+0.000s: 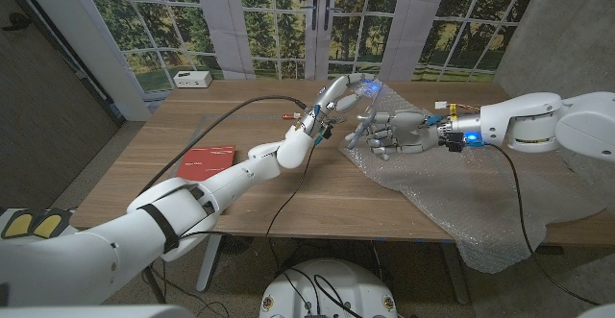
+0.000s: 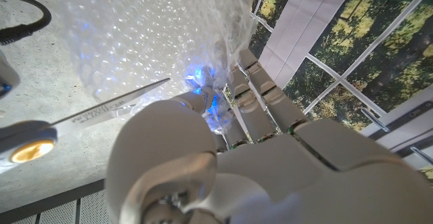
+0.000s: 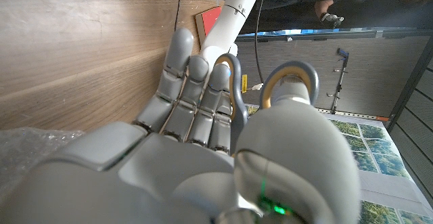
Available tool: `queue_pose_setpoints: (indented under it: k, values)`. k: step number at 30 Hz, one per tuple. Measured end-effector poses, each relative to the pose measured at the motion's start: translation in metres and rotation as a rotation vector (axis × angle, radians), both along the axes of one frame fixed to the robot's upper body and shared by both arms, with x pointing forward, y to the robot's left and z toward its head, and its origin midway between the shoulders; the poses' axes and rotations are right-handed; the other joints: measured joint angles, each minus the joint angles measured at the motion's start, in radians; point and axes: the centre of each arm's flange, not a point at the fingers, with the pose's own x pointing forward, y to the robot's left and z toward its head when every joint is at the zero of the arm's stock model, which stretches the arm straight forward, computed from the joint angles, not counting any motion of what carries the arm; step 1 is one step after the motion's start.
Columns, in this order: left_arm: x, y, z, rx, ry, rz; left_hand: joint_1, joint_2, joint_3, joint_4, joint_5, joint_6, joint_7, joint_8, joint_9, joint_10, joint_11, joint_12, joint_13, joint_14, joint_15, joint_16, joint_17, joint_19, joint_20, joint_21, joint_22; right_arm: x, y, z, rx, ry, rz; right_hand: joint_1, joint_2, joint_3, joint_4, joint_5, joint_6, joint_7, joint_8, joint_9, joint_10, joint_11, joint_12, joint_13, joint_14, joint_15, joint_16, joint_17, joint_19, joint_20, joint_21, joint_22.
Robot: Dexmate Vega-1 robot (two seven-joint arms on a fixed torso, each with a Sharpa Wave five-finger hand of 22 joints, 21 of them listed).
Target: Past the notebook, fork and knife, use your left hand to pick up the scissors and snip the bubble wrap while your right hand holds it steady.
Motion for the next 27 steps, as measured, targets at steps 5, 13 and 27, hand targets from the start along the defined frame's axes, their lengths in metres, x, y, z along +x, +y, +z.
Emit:
queue_pose_setpoints:
  k: [5,13,27]
  values:
    - [0.0,-0.001,-0.002,0.005,0.0,-0.005,0.0,0.0,0.0,0.0,0.0,0.0,0.0,0.0,0.002,0.0,0.0,0.0,0.0,0.0,0.0,0.0,0.0,0.0,0.0,0.0,0.0,0.002,-0.002,0.0,0.002,0.002,-0.001,0.0,0.0,0.0,0.0,0.0,0.0,0.0,0.0,0.0,0.002,-0.002,0.0,0.0,0.006,-0.006,0.0,0.002,0.0,0.0,0.0,0.0]
    - [0.001,-0.006,-0.003,0.014,0.003,-0.013,0.0,0.0,0.004,-0.004,0.0,0.0,0.0,0.0,0.002,0.0,0.0,-0.001,0.0,0.0,0.0,0.0,0.005,0.0,0.0,0.008,0.0,0.004,-0.006,0.002,0.008,0.004,-0.004,0.0,0.0,-0.004,-0.004,0.0,0.002,-0.002,0.0,0.0,0.004,0.0,0.0,0.0,0.006,-0.006,0.0,0.002,0.0,0.0,0.0,0.0]
    - [0.006,-0.01,-0.004,0.019,0.013,-0.014,0.0,0.0,0.004,-0.004,-0.005,0.004,-0.004,0.0,0.002,0.005,0.006,0.001,0.0,0.0,0.0,0.0,0.004,0.0,0.0,0.008,0.0,0.011,-0.01,0.003,0.017,0.013,-0.002,0.0,0.0,-0.008,0.0,0.0,0.002,-0.002,0.0,0.0,0.001,-0.006,0.0,0.0,0.005,-0.005,0.0,0.002,0.0,0.0,0.0,0.002]
